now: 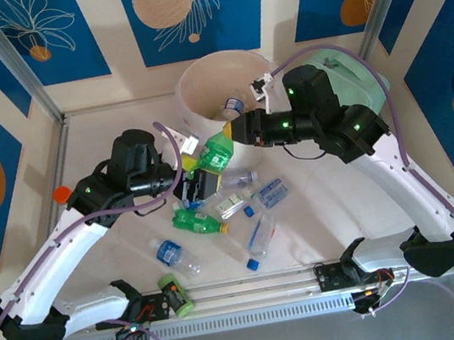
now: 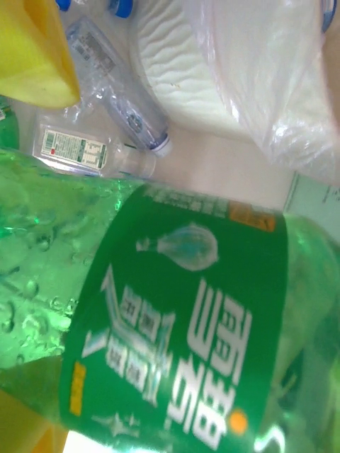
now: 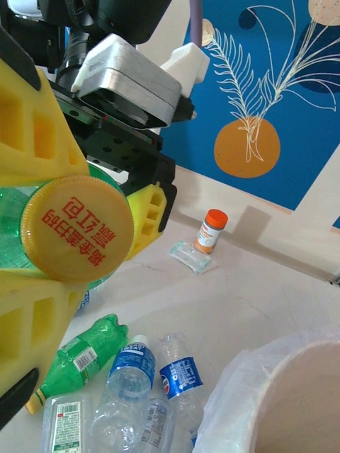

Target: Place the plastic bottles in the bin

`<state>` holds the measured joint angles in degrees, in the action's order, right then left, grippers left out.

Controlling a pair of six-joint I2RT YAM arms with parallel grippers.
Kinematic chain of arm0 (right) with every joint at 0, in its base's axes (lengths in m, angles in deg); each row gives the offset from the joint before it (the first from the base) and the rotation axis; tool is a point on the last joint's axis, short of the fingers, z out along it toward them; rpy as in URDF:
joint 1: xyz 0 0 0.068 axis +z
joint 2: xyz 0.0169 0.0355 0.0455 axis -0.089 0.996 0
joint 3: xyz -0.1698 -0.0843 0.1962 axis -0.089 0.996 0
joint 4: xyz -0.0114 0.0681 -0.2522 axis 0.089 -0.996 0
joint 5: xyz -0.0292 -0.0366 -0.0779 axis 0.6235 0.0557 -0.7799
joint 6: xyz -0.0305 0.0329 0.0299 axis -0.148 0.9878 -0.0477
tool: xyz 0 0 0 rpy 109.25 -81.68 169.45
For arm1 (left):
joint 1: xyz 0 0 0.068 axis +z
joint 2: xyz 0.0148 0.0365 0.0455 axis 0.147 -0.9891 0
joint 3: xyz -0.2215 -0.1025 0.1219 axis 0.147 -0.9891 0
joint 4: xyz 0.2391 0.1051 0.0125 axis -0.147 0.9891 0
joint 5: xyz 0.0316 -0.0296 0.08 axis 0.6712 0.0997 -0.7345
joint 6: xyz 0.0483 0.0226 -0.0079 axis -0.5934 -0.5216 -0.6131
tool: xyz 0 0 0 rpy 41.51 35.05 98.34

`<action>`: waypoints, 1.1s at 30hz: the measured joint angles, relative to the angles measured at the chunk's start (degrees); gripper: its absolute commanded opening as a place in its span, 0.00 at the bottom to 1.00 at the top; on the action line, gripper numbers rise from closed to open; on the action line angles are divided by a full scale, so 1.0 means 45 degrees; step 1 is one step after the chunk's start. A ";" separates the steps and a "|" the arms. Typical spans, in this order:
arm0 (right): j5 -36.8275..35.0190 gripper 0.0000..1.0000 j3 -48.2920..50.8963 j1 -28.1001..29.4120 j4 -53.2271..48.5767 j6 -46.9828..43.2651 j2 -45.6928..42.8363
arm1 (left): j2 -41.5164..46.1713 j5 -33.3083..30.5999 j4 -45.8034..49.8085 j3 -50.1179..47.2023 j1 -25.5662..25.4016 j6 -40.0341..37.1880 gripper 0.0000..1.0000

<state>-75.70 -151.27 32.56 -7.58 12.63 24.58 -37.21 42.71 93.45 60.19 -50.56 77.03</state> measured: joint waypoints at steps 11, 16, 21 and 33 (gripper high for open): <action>-0.0374 0.19 -0.0758 -0.1209 0.0185 0.0063 0.0015 | 0.3128 -0.5425 -0.0699 -0.0772 -0.0029 0.2171 1.00; -0.0549 0.20 -0.0933 -0.1919 0.0277 0.0170 0.0097 | 0.3196 -0.7664 0.0675 -0.0321 0.0262 0.3322 1.00; -0.0544 0.20 -0.1511 -0.2900 0.0709 0.0510 0.0952 | 0.2701 -0.7854 0.1637 -0.0763 0.1156 0.4663 1.00; -0.0636 0.19 -0.4765 -0.4561 0.1132 0.0767 0.4716 | 0.3143 -0.5479 0.1904 -0.3691 0.3283 0.7383 0.96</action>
<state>-78.56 -172.72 12.04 -2.49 16.08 45.80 -23.07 18.05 102.02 43.58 -35.78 110.26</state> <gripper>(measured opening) 0.248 0.970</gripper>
